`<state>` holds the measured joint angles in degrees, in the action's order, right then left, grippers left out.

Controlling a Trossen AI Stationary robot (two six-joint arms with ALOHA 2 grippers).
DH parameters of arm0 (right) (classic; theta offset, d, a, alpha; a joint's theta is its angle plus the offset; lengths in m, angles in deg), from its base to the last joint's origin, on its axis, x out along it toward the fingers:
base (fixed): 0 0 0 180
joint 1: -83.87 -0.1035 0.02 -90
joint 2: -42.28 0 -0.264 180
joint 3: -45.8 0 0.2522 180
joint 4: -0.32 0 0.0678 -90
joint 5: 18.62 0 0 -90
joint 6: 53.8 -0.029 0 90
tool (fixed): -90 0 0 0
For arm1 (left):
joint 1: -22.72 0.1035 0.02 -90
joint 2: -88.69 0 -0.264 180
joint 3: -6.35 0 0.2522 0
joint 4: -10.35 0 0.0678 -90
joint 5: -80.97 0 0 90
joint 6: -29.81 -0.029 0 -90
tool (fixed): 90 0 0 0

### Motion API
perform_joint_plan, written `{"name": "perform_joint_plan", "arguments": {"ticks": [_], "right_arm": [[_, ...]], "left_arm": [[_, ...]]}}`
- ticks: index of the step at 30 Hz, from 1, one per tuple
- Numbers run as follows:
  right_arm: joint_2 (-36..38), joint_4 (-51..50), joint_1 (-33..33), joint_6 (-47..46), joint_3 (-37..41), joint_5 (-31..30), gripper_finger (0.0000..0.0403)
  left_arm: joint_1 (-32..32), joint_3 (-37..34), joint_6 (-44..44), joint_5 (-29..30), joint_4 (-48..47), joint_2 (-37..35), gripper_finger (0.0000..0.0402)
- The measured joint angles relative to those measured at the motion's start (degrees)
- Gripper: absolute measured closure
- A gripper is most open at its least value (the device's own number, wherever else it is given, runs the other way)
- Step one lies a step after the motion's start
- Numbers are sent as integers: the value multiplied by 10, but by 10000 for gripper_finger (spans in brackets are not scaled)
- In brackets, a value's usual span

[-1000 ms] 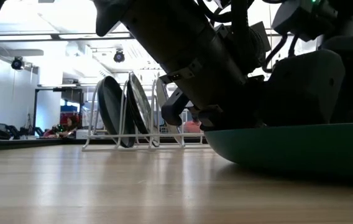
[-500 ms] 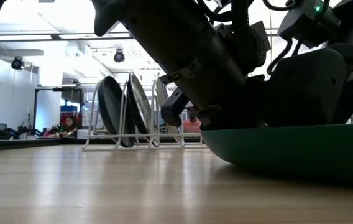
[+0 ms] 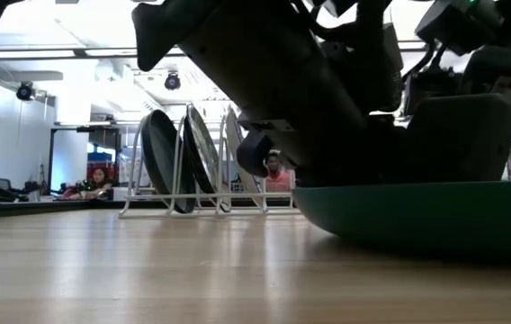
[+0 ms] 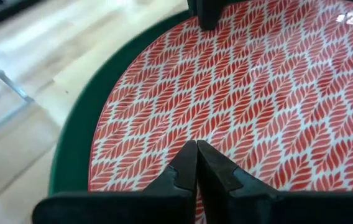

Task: Sort dishes
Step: Put the orange pattern plate into the white dish rack

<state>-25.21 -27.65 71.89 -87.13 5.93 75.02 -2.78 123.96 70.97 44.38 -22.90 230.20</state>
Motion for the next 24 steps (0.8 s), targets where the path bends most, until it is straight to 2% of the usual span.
{"name": "perform_joint_plan", "arguments": {"ticks": [5,14,24], "right_arm": [[24,-24,0,-7,1,2,401],[25,-30,0,-2,2,13,401],[-15,19,0,-28,2,35,400]], "left_arm": [[2,8,-17,4,0,1,401],[6,6,15,-4,5,18,401],[30,6,14,-39,21,27,402]]}}
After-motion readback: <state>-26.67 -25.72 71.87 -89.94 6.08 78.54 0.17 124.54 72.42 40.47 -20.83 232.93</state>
